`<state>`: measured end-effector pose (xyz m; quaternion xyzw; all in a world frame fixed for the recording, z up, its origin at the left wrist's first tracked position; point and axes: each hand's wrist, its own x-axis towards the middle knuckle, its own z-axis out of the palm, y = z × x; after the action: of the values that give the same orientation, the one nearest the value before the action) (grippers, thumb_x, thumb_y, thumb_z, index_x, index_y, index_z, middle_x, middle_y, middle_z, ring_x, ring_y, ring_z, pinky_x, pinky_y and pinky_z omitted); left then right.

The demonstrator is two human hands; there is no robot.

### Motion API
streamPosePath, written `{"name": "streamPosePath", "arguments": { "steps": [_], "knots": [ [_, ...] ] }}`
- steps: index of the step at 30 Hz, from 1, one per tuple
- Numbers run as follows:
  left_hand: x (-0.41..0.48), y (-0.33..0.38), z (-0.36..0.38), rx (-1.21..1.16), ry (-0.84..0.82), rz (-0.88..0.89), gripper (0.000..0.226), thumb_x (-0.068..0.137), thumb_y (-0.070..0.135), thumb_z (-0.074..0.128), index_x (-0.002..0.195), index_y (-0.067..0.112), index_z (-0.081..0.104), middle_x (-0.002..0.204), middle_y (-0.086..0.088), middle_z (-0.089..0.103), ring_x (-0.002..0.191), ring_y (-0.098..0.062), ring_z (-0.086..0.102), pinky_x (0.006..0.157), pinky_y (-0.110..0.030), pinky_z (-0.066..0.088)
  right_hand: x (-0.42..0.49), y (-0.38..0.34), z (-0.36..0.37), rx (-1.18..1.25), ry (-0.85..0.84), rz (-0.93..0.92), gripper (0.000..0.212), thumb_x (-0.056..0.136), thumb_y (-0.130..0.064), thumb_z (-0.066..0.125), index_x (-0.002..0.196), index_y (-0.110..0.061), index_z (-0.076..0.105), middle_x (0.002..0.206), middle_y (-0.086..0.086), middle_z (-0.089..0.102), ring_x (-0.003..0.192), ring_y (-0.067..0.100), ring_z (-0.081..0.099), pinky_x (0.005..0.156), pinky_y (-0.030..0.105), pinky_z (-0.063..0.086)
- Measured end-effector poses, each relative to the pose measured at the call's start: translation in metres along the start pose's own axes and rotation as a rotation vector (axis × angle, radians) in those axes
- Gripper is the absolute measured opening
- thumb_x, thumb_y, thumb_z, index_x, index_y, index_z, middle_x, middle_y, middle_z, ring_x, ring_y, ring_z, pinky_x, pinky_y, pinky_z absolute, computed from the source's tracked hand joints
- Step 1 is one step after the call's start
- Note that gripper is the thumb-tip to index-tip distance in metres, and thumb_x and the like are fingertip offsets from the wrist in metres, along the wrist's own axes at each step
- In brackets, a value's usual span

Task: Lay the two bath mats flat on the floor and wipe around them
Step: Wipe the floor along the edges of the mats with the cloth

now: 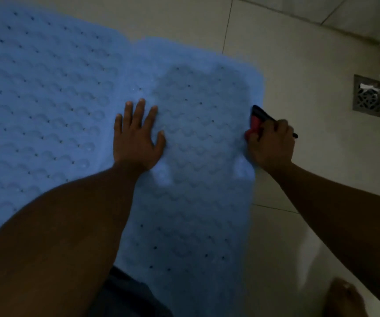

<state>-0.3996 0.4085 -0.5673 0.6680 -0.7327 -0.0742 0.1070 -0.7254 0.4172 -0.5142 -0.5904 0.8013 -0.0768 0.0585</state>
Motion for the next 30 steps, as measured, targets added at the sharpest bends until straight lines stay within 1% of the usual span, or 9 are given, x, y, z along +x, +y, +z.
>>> {"name": "streamPosePath", "arguments": {
  "steps": [2,4,6,9,12,16,18,25,30],
  "knots": [
    [-0.001,0.001,0.001,0.001,0.012,0.000,0.068,0.096,0.054,0.042,0.158,0.030,0.031,0.169,-0.003,0.021,0.156,-0.031,0.015,0.123,-0.051,0.013,-0.005,0.014,0.012,0.131,0.007,-0.089,0.051,0.094,-0.035,0.044,0.130,0.000,0.053,0.131,0.029,0.051,0.119,0.045,0.050,0.098,0.055,0.046],
    [-0.002,0.001,0.001,0.008,0.003,-0.016,0.067,0.096,0.053,0.041,0.159,0.031,0.030,0.169,-0.002,0.020,0.156,-0.030,0.014,0.123,-0.050,0.013,-0.010,0.028,0.022,0.151,-0.074,-0.156,0.056,0.099,-0.033,0.036,0.148,-0.007,0.041,0.152,0.025,0.037,0.140,0.043,0.035,0.113,0.058,0.033],
    [-0.003,0.002,-0.001,0.029,-0.016,-0.023,0.065,0.099,0.053,0.038,0.159,0.032,0.027,0.169,-0.003,0.018,0.156,-0.030,0.013,0.123,-0.050,0.013,-0.013,0.035,0.028,0.120,-0.103,-0.180,0.060,0.101,-0.036,0.027,0.156,-0.011,0.030,0.162,0.022,0.022,0.150,0.041,0.019,0.117,0.063,0.023],
    [-0.006,0.011,-0.005,0.065,-0.085,-0.081,0.065,0.101,0.054,0.030,0.161,0.033,0.018,0.171,-0.003,0.011,0.157,-0.029,0.008,0.124,-0.053,0.010,-0.011,0.037,0.034,0.093,-0.190,-0.120,0.066,0.099,-0.047,0.017,0.159,-0.020,0.014,0.167,0.014,0.005,0.155,0.033,0.001,0.122,0.059,0.007],
    [-0.028,0.035,-0.008,0.049,-0.197,-0.232,0.072,0.099,0.063,0.022,0.162,0.033,0.006,0.171,-0.005,-0.001,0.157,-0.031,-0.002,0.125,-0.056,0.005,-0.010,0.040,0.039,0.073,-0.133,-0.150,0.072,0.098,-0.057,0.020,0.159,-0.019,0.018,0.166,0.016,0.009,0.154,0.036,0.005,0.121,0.059,0.004],
    [-0.129,0.095,-0.007,0.049,-0.278,-0.256,0.092,0.089,0.079,0.030,0.163,0.031,0.004,0.171,-0.007,-0.008,0.156,-0.035,-0.009,0.123,-0.059,0.004,-0.010,0.045,0.042,0.055,-0.156,-0.189,0.071,0.100,-0.057,0.027,0.159,-0.019,0.014,0.167,0.017,0.005,0.154,0.036,0.001,0.121,0.058,0.002],
    [-0.166,0.126,-0.005,0.052,-0.338,-0.350,0.106,0.082,0.089,0.035,0.162,0.032,-0.003,0.170,-0.007,-0.016,0.155,-0.035,-0.016,0.122,-0.058,-0.001,-0.009,0.046,0.042,0.047,-0.142,-0.195,0.069,0.101,-0.056,0.026,0.159,-0.019,0.016,0.167,0.017,0.008,0.154,0.036,0.003,0.121,0.058,0.004],
    [-0.165,0.138,-0.013,0.033,-0.502,-0.488,0.119,0.068,0.101,0.029,0.155,0.040,-0.024,0.162,-0.002,-0.037,0.150,-0.033,-0.032,0.122,-0.062,-0.004,-0.009,0.046,0.041,0.073,-0.127,-0.215,0.069,0.101,-0.054,0.030,0.157,-0.015,0.025,0.164,0.021,0.018,0.152,0.039,0.015,0.119,0.060,0.010],
    [-0.164,0.137,-0.013,-0.001,-0.489,-0.493,0.119,0.067,0.101,0.032,0.154,0.042,-0.025,0.161,0.000,-0.039,0.149,-0.032,-0.034,0.122,-0.060,-0.006,-0.008,0.049,0.043,0.067,-0.097,-0.231,0.068,0.101,-0.052,0.032,0.156,-0.013,0.030,0.162,0.023,0.023,0.151,0.041,0.019,0.117,0.062,0.014]
  ]
}}
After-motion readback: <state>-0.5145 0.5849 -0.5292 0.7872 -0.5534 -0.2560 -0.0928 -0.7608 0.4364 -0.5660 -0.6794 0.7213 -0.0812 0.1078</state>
